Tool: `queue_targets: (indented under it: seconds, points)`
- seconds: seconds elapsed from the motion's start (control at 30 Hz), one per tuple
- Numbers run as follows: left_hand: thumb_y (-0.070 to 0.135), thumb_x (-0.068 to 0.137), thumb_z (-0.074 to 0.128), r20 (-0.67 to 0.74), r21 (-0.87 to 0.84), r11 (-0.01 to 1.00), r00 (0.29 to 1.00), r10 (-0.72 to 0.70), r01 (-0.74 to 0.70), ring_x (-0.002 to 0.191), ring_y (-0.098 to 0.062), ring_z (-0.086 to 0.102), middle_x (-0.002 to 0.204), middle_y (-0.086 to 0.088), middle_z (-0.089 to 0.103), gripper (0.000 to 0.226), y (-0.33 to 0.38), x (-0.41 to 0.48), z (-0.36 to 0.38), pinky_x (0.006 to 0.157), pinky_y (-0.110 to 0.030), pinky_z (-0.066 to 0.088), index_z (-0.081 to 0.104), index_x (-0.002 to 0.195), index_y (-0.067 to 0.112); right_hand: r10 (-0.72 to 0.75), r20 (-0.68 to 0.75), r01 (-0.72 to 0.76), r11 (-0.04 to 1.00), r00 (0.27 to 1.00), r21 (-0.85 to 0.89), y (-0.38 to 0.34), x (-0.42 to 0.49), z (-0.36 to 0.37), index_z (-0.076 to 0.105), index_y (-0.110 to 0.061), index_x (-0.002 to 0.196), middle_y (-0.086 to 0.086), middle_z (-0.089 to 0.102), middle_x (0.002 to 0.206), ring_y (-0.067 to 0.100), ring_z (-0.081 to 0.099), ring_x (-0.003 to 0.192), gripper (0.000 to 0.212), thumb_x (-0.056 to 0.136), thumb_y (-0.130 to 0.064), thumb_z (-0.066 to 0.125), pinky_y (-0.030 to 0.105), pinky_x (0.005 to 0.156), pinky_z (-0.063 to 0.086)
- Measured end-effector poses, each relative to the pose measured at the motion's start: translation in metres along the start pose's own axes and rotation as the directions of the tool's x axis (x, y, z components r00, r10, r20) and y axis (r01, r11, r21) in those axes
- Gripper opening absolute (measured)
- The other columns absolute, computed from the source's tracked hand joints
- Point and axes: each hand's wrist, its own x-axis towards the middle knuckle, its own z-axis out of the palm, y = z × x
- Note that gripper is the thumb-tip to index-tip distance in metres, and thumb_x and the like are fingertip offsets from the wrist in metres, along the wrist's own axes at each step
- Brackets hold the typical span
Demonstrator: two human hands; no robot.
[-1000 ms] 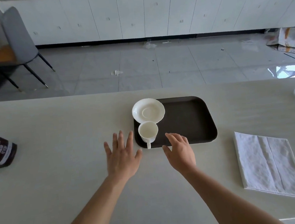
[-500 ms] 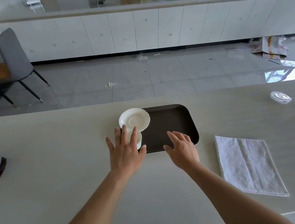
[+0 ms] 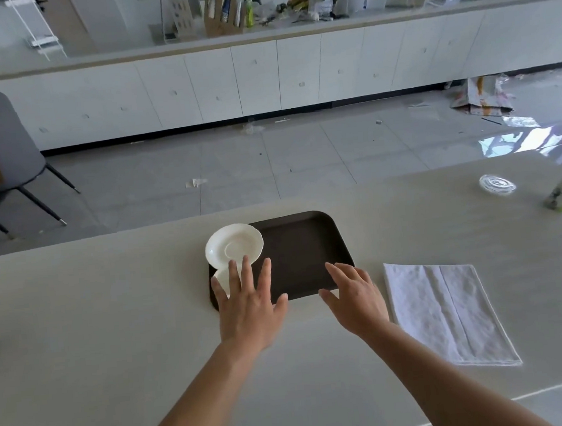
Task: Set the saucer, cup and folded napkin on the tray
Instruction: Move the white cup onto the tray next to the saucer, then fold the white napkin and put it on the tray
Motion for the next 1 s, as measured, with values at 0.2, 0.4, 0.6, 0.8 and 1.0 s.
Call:
queue_targets:
  seconds: [0.2,0.4,0.6,0.8,1.0]
  points:
    - [0.062,0.093,0.030,-0.003,-0.050,0.990,0.992,0.130,-0.130,0.155,-0.036,0.000,0.168,-0.011,0.009,0.076,0.016,0.004,0.002,0.120,-0.065,0.005,0.013,0.159,0.030,0.147,-0.031,-0.146,0.989,0.989,0.028,0.010,-0.021,-0.012,0.035,-0.031,0.153,-0.010,0.046,0.153,0.021,0.035,0.143,0.062,0.097,-0.052,0.051,0.039,0.111,0.042]
    - [0.062,0.094,0.029,0.010,-0.058,0.975,0.976,0.216,-0.215,0.155,-0.036,0.000,0.168,-0.013,0.007,0.075,0.039,0.005,0.000,0.121,-0.064,0.003,0.010,0.159,0.030,0.237,-0.035,-0.237,0.971,0.971,0.013,0.032,-0.045,-0.025,0.037,-0.030,0.151,-0.009,0.047,0.151,0.022,0.035,0.142,0.062,0.096,-0.053,0.051,0.041,0.107,0.044]
    - [0.061,0.094,0.032,0.026,-0.093,0.963,0.966,0.256,-0.253,0.156,-0.035,-0.002,0.169,-0.012,0.006,0.076,0.071,0.000,0.002,0.122,-0.062,0.003,0.009,0.160,0.030,0.272,-0.049,-0.271,0.962,0.961,0.020,0.061,-0.053,-0.040,0.038,-0.029,0.151,-0.009,0.045,0.153,0.022,0.034,0.143,0.061,0.096,-0.050,0.053,0.038,0.108,0.042]
    - [0.057,0.096,0.033,0.064,-0.133,0.954,0.958,0.280,-0.270,0.156,-0.033,-0.001,0.169,-0.012,0.006,0.074,0.125,-0.003,0.016,0.124,-0.058,0.001,0.007,0.159,0.029,0.268,-0.014,-0.268,0.963,0.963,-0.006,0.115,-0.055,-0.055,0.035,-0.030,0.153,-0.012,0.041,0.156,0.020,0.032,0.144,0.061,0.098,-0.049,0.052,0.036,0.107,0.043]
    - [0.057,0.099,0.027,0.179,-0.127,0.950,0.935,0.306,-0.286,0.156,-0.030,-0.005,0.169,-0.011,0.000,0.073,0.183,-0.014,0.047,0.125,-0.053,-0.003,0.002,0.160,0.026,0.221,0.035,-0.220,0.975,0.975,-0.010,0.176,-0.053,-0.065,0.036,-0.026,0.153,-0.007,0.041,0.157,0.022,0.035,0.144,0.062,0.098,-0.047,0.054,0.037,0.111,0.041]
